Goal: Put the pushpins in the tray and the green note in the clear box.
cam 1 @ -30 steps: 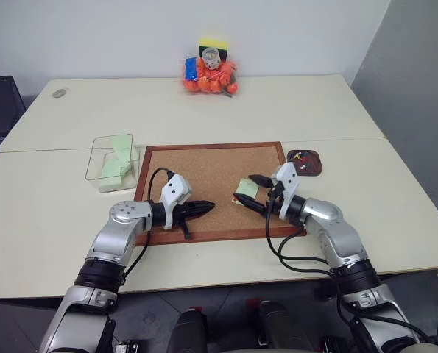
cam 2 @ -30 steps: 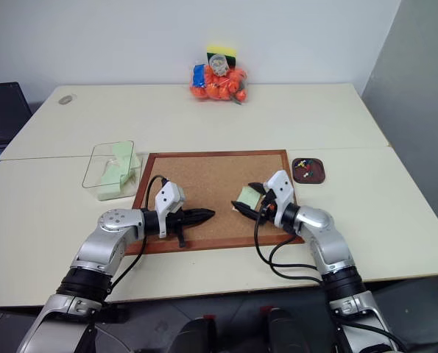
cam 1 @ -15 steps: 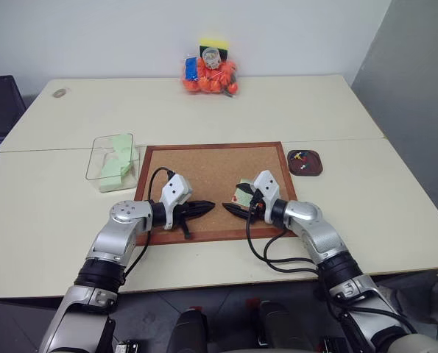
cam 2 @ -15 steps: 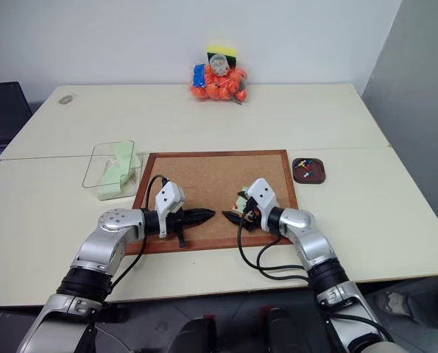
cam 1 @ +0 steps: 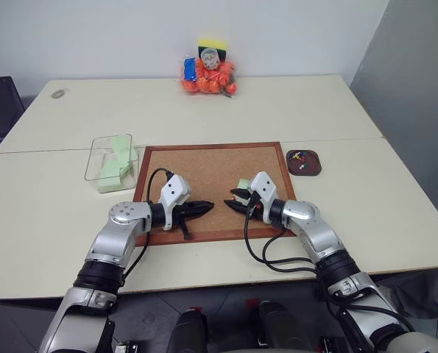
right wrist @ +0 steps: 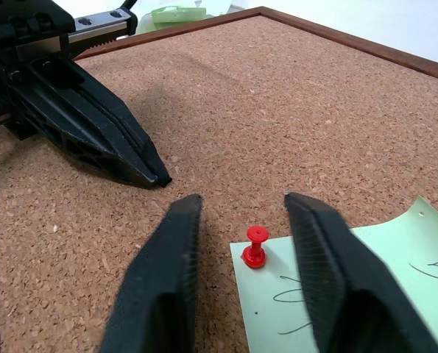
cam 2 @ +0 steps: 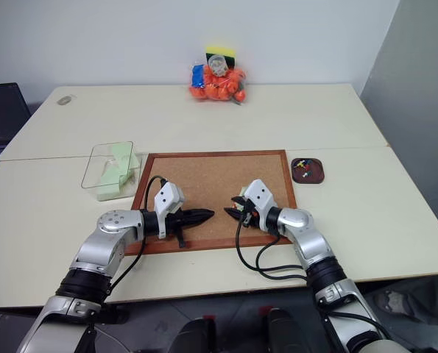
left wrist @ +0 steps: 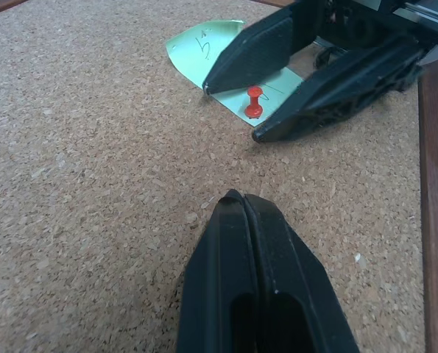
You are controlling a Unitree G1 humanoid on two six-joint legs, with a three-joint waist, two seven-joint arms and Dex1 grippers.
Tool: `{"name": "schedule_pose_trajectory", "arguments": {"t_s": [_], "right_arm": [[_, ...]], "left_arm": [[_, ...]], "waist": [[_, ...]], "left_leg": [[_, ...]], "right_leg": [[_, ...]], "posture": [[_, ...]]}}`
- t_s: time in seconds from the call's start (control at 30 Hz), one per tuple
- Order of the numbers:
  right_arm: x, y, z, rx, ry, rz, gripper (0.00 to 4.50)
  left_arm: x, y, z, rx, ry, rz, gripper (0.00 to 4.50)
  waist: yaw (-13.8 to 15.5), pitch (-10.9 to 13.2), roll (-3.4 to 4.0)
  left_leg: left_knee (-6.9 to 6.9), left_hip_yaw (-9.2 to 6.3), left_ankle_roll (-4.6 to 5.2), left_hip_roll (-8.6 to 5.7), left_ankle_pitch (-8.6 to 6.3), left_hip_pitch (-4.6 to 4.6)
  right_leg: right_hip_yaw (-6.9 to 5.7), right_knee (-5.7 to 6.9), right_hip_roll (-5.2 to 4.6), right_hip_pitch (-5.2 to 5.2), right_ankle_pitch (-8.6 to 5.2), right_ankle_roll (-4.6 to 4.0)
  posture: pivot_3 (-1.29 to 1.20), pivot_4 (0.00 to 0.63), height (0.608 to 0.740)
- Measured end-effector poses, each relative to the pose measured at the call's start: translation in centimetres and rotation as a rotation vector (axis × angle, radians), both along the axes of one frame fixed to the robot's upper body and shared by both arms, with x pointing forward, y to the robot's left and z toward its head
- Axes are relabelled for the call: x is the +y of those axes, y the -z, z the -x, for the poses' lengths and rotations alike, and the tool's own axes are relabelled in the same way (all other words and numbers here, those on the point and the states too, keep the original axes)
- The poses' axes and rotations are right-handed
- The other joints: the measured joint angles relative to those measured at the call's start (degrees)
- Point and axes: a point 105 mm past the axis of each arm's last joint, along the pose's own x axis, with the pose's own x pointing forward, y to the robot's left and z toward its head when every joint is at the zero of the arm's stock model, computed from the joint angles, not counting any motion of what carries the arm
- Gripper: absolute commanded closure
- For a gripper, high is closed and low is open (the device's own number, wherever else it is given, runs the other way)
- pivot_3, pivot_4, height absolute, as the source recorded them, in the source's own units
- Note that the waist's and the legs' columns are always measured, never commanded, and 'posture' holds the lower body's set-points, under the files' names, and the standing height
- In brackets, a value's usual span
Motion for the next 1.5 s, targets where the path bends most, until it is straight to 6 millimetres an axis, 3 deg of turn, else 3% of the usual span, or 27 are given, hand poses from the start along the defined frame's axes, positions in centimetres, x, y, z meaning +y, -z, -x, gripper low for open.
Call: {"name": "schedule_pose_trajectory", "arguments": {"t_s": [0.13,0.2,0.63,0.83,1.0,1.13,1.5], "right_arm": [[0.2,0.0,0.0,-0.003,0.001,0.000,4.32],[0.2,-0.1,-0.1,-0.004,0.004,0.000,4.48],[0.0,-0.4,0.0,-0.003,0.026,-0.030,4.48],[-0.1,-4.7,0.3,-0.118,0.024,-0.130,4.48],[-1.0,-3.4,0.5,-0.074,0.061,-0.118,4.48],[-1.4,-3.4,0.4,-0.073,0.073,-0.110,4.48],[-2.3,-4.0,1.2,-0.185,-0.015,0.011,4.50]], "left_arm": [[0.0,0.0,-0.1,0.001,0.000,0.000,4.50],[0.0,0.0,-0.1,0.001,0.001,0.000,4.50],[0.0,0.0,0.0,0.001,0.002,0.000,4.50],[0.0,0.0,0.0,0.001,0.001,0.000,4.50],[-0.1,0.0,0.0,0.001,0.004,0.000,4.50],[0.0,-0.1,-0.1,0.004,0.000,0.006,4.50],[0.0,-1.8,-0.1,0.323,-0.094,0.315,2.63]], "waist": [[0.00,0.00,0.00],[0.00,0.00,0.00],[0.05,0.01,0.01],[0.06,0.00,0.01],[0.07,0.01,0.01],[0.13,0.01,0.01],[0.26,0.18,-0.08]], "left_leg": [[0.00,0.00,0.00,0.00,0.00,0.00],[0.00,0.00,0.00,0.00,0.00,0.00],[0.00,-0.02,0.00,0.01,0.00,-0.05],[-0.01,-0.03,0.00,0.02,0.00,-0.03],[-0.01,-0.02,0.00,0.01,0.00,-0.04],[-0.01,-0.03,0.00,0.01,0.00,-0.04],[0.01,-0.14,0.00,0.00,0.00,-0.16]], "right_leg": [[0.00,0.00,0.00,0.00,0.00,0.00],[0.00,0.00,0.00,0.00,0.00,0.00],[-0.02,0.00,0.01,-0.01,0.00,-0.01],[-0.03,0.00,0.01,-0.01,0.00,-0.01],[-0.02,0.00,0.01,-0.02,-0.01,-0.03],[-0.04,0.00,0.01,-0.02,-0.01,-0.03],[-0.16,-0.01,0.03,-0.08,-0.02,-0.03]], "posture": [[0.00,0.150,0.740],[0.00,0.150,0.740],[0.00,0.150,0.740],[0.00,0.150,0.740],[0.00,0.150,0.740],[0.00,0.150,0.740],[0.00,0.150,0.740]]}}
